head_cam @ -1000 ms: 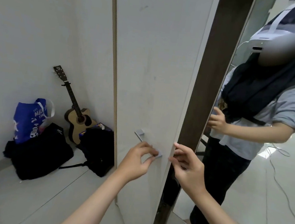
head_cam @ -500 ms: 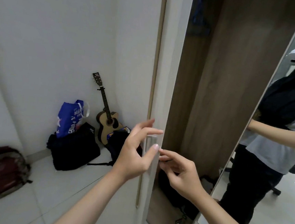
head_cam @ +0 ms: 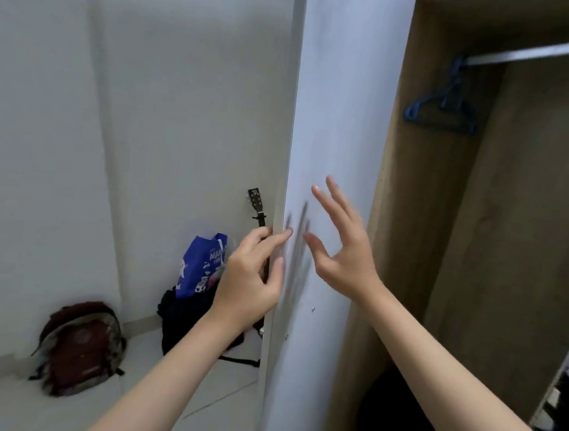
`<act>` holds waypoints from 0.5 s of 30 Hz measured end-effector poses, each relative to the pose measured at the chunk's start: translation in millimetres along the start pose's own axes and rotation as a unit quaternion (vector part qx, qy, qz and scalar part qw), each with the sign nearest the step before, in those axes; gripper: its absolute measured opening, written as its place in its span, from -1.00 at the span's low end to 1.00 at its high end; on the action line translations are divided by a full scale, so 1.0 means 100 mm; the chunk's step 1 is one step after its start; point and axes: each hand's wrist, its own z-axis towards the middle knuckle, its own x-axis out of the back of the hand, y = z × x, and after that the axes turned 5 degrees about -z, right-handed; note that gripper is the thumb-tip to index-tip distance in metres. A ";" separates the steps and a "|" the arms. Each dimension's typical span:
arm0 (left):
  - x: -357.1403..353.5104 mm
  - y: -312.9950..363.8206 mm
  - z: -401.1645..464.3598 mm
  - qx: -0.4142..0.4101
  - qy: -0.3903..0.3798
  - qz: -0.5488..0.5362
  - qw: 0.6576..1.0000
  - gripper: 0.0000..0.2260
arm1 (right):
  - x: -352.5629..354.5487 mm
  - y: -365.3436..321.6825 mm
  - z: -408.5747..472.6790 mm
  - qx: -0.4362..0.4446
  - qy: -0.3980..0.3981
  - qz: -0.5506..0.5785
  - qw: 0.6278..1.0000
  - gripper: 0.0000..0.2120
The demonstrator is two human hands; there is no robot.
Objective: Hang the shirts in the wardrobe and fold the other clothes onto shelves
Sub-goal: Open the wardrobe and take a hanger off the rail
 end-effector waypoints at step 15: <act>0.41 -0.35 0.78 -0.071 -0.036 0.221 0.972 -0.33 | -0.66 0.51 0.74 0.103 -0.073 -0.071 0.989 -0.25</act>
